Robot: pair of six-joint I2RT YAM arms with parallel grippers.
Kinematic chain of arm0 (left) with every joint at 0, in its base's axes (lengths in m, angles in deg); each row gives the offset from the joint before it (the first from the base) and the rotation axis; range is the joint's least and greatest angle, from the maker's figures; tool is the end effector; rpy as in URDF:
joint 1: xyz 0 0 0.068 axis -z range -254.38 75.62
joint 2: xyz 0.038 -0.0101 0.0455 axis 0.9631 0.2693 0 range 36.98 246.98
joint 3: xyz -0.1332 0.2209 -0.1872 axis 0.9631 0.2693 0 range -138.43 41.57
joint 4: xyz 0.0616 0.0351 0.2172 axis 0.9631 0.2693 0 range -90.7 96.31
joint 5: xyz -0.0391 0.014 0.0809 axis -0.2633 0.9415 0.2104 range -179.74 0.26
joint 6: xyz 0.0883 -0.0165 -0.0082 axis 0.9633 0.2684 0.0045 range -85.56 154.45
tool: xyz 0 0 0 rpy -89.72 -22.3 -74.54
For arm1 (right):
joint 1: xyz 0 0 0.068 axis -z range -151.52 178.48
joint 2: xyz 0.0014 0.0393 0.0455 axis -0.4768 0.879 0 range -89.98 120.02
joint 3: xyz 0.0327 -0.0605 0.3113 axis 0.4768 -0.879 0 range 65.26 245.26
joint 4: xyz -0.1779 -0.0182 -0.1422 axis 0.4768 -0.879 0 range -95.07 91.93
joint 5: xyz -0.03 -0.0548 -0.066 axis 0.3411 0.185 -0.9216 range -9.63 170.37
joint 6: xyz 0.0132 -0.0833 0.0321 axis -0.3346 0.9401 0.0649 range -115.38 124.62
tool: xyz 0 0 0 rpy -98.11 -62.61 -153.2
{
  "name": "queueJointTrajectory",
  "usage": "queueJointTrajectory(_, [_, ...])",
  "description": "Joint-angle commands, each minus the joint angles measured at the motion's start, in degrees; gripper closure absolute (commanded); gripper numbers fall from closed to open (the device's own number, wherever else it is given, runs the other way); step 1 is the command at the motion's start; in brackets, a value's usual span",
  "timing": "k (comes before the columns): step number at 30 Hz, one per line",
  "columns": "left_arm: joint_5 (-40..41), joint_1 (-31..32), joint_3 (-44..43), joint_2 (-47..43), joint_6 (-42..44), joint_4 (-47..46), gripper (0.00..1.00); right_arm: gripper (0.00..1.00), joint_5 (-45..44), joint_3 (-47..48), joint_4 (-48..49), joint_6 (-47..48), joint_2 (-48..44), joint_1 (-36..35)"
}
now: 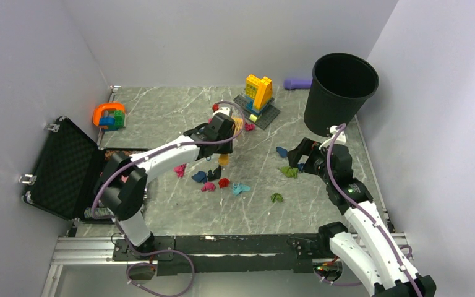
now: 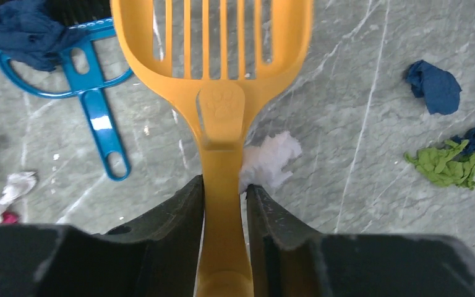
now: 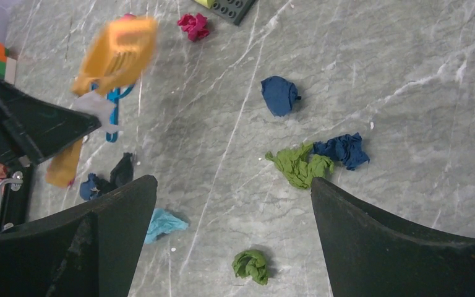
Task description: Sweep away the paper scraps from the table
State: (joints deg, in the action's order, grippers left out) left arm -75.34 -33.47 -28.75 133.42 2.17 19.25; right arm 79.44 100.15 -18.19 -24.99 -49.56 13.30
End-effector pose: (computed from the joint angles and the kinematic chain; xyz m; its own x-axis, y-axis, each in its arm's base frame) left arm 0.2964 -0.2303 0.2749 -0.7293 -0.0525 -0.6822 0.1354 0.9663 -0.2191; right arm 0.1322 0.0345 0.2879 -0.4855 0.3801 -0.7873 -0.0090 0.8983 0.4392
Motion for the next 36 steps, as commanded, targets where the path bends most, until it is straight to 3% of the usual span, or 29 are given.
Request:
queueJointTrajectory(1, [-3.9, 0.3, -3.8, 3.1, -2.9, -3.7, 0.59, 0.00, 3.0, 0.6, 1.5, -0.3, -0.7, 0.0])
queueJointTrajectory(4, [-9.3, 0.3, -3.2, 4.9, -3.3, -7.1, 0.35, 0.00, 3.9, 0.5, 2.3, -1.0, 0.7, 0.0])
queueJointTrajectory(8, [-11.9, 0.4, -0.7, 4.0, -3.1, -10.4, 0.23, 0.00, 5.0, 1.0, 3.1, -1.7, 3.9, 0.0])
queueJointTrajectory(14, [-12.5, -2.0, 3.4, -5.2, -0.8, -9.1, 0.19, 0.00, 7.5, 1.6, 6.9, -2.9, 9.2, -3.0])
queueJointTrajectory(18, [-20.4, -9.2, 9.1, -12.5, -2.0, -11.0, 0.20, 0.01, -3.2, 3.8, 8.2, -3.6, 13.8, -12.8])
queueJointTrajectory(23, [-19.3, -15.5, 16.6, -20.8, -2.2, -11.2, 0.24, 0.04, -12.8, 7.0, 10.8, -6.8, 22.2, -23.2])
queueJointTrajectory(29, [-17.5, -18.2, 31.4, -29.4, -4.2, -19.0, 0.26, 0.12, -24.9, 15.2, 11.4, -7.5, 36.7, -32.2])
queueJointTrajectory(36, [-13.1, -18.9, 36.2, -36.5, -2.6, -17.0, 0.26, 0.31, -25.4, 22.9, 12.2, -8.1, 50.2, -34.1])
